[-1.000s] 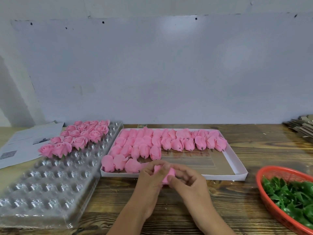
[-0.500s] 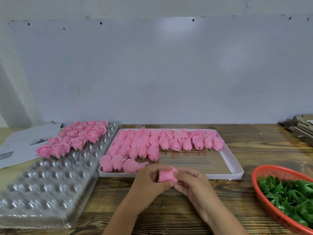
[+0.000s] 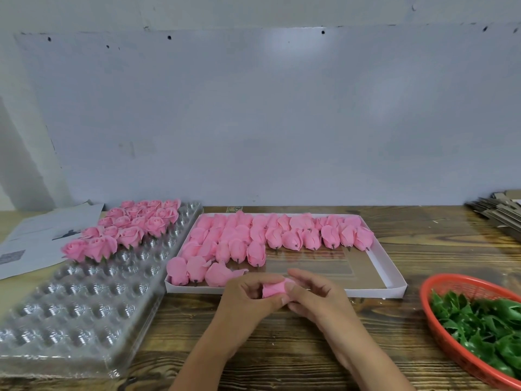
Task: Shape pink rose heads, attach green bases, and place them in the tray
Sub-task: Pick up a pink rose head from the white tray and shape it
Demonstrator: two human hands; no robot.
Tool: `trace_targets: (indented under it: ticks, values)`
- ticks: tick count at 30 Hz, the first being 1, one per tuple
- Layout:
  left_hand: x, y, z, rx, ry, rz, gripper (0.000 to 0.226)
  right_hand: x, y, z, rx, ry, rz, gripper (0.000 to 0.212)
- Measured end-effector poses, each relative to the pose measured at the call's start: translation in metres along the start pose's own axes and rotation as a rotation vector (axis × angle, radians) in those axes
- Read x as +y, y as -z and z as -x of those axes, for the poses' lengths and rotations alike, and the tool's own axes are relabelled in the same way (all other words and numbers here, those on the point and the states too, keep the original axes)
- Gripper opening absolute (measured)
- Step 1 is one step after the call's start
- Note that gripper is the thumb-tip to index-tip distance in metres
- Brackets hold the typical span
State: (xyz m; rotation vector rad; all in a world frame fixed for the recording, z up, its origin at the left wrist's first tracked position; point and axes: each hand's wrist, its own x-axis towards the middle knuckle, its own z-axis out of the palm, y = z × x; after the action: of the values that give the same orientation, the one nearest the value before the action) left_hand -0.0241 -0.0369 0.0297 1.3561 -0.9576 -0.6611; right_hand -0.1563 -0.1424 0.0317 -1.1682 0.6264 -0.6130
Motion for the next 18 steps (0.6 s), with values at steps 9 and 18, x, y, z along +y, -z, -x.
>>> trace_targets:
  ticks: [9, 18]
  values:
    - [0.0011, 0.0007, 0.0004, -0.031, 0.034, 0.055, 0.028, -0.0024, 0.0035, 0.0015, -0.023, -0.011, -0.016, 0.019]
    - [0.0004, -0.0008, 0.0017, 0.0, 0.09, 0.1, 0.023, -0.0048, 0.0092, 0.0047, -0.039, -0.033, 0.091, 0.02]
